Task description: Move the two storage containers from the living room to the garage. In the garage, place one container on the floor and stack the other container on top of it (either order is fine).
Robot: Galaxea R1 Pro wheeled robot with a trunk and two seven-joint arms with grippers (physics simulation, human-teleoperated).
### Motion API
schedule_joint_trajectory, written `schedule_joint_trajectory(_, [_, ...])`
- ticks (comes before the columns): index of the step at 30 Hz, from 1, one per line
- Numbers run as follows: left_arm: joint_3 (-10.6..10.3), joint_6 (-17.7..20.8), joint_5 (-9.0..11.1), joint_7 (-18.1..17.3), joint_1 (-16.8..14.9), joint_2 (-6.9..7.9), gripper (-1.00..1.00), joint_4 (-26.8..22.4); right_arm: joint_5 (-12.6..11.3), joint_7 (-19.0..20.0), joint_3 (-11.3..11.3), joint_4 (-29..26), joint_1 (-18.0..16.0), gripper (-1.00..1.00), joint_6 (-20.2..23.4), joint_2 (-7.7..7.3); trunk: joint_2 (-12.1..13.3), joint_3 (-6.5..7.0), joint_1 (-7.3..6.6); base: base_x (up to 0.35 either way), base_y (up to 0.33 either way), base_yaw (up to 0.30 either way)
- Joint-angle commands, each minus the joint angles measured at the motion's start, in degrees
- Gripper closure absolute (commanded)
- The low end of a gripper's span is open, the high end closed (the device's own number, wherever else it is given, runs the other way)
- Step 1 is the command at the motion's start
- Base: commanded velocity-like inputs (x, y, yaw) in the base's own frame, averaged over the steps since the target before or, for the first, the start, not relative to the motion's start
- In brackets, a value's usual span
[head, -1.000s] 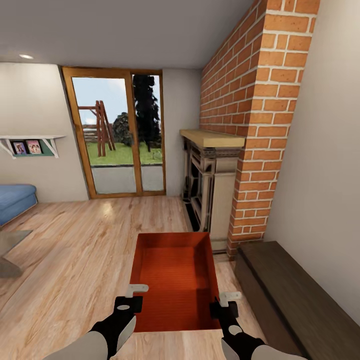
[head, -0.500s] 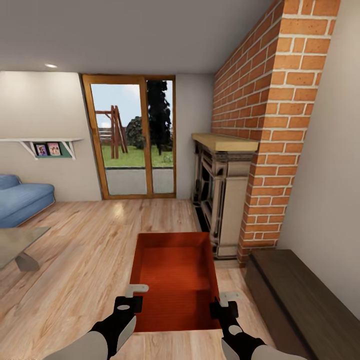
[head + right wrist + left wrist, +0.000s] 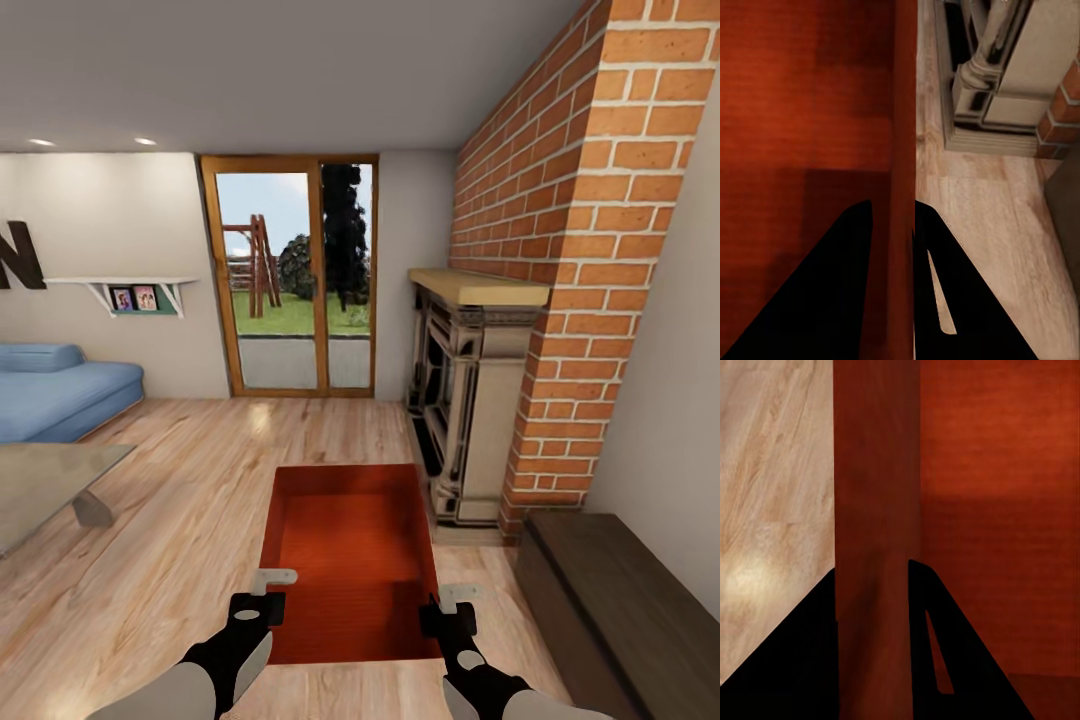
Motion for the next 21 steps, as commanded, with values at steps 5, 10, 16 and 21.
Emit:
schedule_joint_trajectory(5, [0.23, 0.07, -0.44, 0.17, -0.08, -0.19, 1.0, -0.23, -0.55, 0.25, 1.35, 0.14, -0.02, 1.0, 0.08, 0.4, -0.06, -0.08, 0.01, 0.0, 0.0, 0.297])
schedule_joint_trajectory(10, [0.23, 0.07, -0.44, 0.17, -0.08, -0.19, 1.0, -0.23, -0.55, 0.25, 1.35, 0.14, -0.02, 1.0, 0.06, 0.4, -0.06, -0.08, 0.01, 0.0, 0.0, 0.3])
schedule_joint_trajectory(16, [0.23, 0.07, -0.44, 0.17, -0.08, -0.19, 1.0, -0.23, -0.55, 0.25, 1.35, 0.14, -0.02, 1.0, 0.04, 0.4, -0.06, -0.08, 0.01, 0.0, 0.0, 0.3])
schedule_joint_trajectory(21, [0.3, 0.07, -0.43, 0.17, -0.08, -0.19, 1.0, -0.23, -0.55, 0.25, 1.35, 0.14, -0.02, 1.0, 0.07, 0.4, -0.06, -0.08, 0.01, 0.0, 0.0, 0.3])
